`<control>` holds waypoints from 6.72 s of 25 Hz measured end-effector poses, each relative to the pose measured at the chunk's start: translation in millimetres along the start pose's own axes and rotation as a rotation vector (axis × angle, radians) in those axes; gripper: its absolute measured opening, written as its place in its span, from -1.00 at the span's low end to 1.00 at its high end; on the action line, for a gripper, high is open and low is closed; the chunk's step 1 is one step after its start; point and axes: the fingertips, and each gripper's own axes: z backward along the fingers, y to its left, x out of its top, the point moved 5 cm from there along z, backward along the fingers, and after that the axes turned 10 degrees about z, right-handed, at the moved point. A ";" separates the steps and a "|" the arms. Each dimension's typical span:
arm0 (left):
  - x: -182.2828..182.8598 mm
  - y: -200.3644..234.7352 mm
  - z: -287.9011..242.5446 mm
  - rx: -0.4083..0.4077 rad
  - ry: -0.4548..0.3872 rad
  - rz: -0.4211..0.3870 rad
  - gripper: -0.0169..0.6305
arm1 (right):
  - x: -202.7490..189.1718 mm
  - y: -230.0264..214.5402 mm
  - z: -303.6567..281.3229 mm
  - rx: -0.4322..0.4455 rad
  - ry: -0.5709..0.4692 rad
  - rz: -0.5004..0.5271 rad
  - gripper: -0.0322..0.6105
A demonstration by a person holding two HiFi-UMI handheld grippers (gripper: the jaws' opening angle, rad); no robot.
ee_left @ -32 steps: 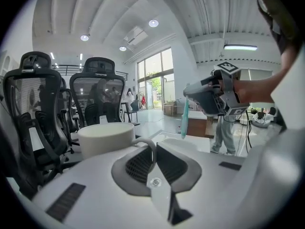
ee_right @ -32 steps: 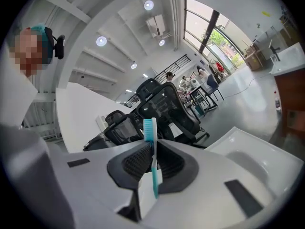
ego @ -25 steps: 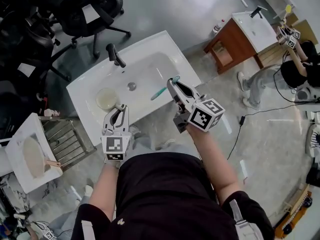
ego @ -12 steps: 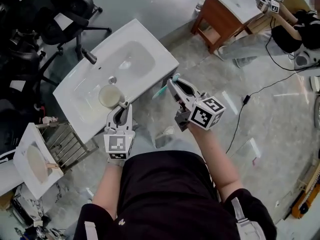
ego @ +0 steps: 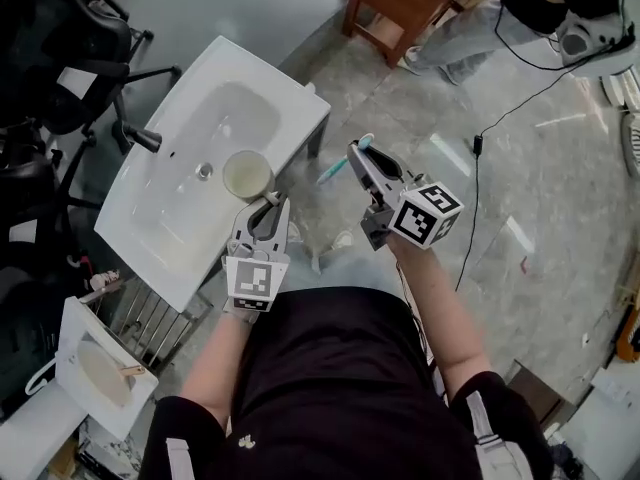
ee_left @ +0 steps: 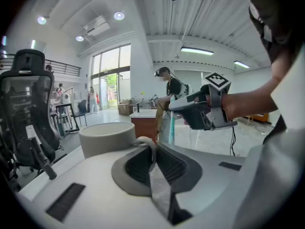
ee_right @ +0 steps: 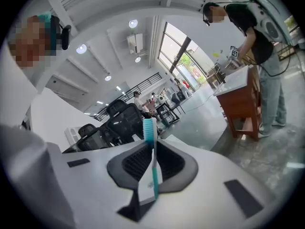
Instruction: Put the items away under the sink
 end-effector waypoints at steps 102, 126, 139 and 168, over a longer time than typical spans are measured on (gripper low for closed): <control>-363.2 132.3 -296.8 0.327 0.062 0.005 -0.74 | -340.1 -251.5 -40.3 -0.120 0.125 -0.087 -0.74; -319.8 60.1 -202.7 0.097 0.332 -0.056 -0.71 | -305.7 -224.3 -39.9 -0.272 -0.188 -0.283 -0.75; -295.9 51.2 -179.2 -0.035 0.428 -0.113 -0.83 | -324.1 -215.1 -108.2 -0.273 -0.475 -0.458 -0.75; -290.5 47.7 -169.3 -0.109 0.477 -0.078 -0.84 | -340.2 -182.1 -192.6 -0.162 -0.439 -0.298 -0.75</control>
